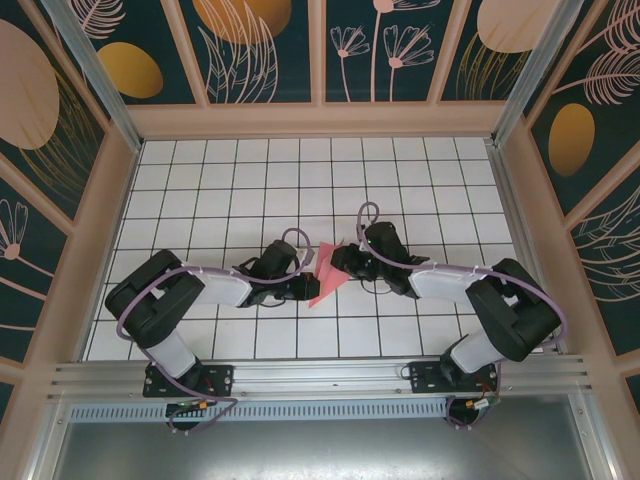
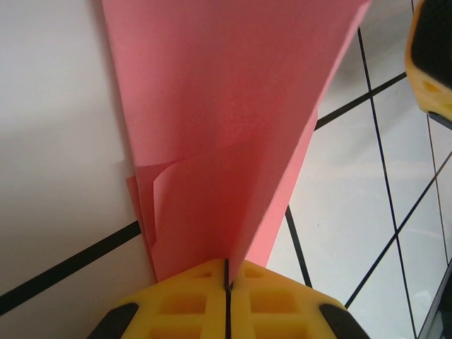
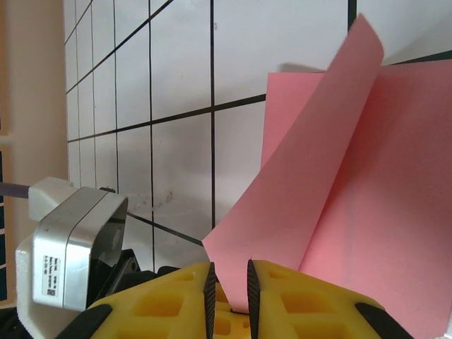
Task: Fold a paper plane with a square sheet of paper (pick it up from the middle)
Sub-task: Fourth fold the wing at the center of the table.
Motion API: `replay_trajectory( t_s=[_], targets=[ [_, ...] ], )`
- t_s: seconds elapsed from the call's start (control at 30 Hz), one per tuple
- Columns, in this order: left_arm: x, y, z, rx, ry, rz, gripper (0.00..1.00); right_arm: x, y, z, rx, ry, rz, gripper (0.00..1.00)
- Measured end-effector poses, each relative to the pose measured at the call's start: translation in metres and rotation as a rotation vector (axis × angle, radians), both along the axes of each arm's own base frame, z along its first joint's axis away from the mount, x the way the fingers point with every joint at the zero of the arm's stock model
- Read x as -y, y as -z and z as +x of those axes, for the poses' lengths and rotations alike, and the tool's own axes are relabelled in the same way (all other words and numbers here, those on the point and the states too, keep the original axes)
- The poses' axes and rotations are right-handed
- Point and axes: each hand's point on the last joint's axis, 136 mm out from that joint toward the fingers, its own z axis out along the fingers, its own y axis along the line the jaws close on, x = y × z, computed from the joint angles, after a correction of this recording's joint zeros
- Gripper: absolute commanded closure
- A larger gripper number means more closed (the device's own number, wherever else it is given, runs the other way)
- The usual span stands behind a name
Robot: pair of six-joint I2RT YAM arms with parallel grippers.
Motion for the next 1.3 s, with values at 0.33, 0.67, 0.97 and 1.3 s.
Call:
replay_trajectory(
  t_s=[0.33,0.67,0.97,1.3],
  targets=[
    [0.002,-0.002,0.002,-0.059,-0.005,-0.044,0.91,-0.008,0.011,-0.006,-0.027,-0.024,-0.001,0.78],
    [0.006,-0.002,0.002,-0.114,0.002,-0.099,0.9,-0.012,0.018,-0.006,-0.046,-0.024,0.001,0.79],
    [0.009,-0.004,0.005,-0.144,-0.002,-0.144,0.89,-0.013,0.021,-0.005,-0.049,-0.025,0.0,0.79],
    [0.007,-0.008,0.008,-0.16,-0.026,-0.185,0.91,-0.016,0.026,-0.002,-0.059,-0.024,-0.003,0.8]
  ],
)
